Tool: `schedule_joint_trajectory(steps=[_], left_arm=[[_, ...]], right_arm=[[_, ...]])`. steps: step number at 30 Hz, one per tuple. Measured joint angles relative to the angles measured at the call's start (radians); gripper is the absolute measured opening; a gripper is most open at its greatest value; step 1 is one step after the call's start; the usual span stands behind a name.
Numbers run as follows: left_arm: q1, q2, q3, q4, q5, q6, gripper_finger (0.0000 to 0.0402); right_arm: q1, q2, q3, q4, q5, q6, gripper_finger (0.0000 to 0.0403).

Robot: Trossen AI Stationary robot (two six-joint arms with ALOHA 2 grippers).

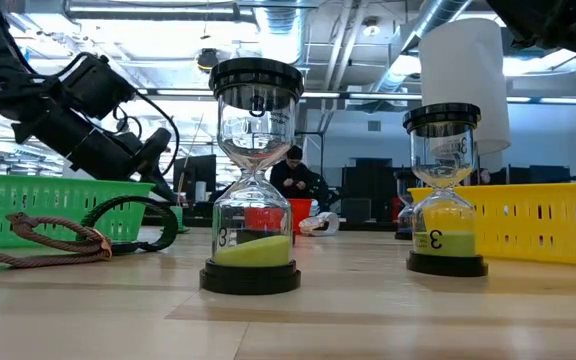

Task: Pick & Place Office items
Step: Put the green wrist watch into the green bin

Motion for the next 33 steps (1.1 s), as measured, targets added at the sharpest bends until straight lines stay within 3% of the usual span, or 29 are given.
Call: schedule_joint_trajectory(steps=[4,12,19,30,33], left_arm=[[-0.010,0.050,0.004,0.078,0.001,-0.007,0.0140],[-0.010,0.188,0.072,0.085,0.001,-0.005,0.0140],[-0.010,0.255,0.101,0.100,0.000,0.084,0.0134],[-0.010,0.254,0.101,0.117,0.001,0.168,0.0016],[-0.012,0.254,0.101,0.121,0.001,0.208,0.0007]], right_arm=[[-0.001,0.000,0.000,0.000,0.000,0.000,0.0071],[0.000,0.000,0.001,0.000,0.000,0.000,0.0071],[0.000,0.000,0.001,-0.009,0.000,0.000,0.0071],[0.000,0.000,0.001,-0.043,0.000,0.068,0.0071],[0.000,0.000,0.001,-0.053,0.000,0.072,0.0071]])
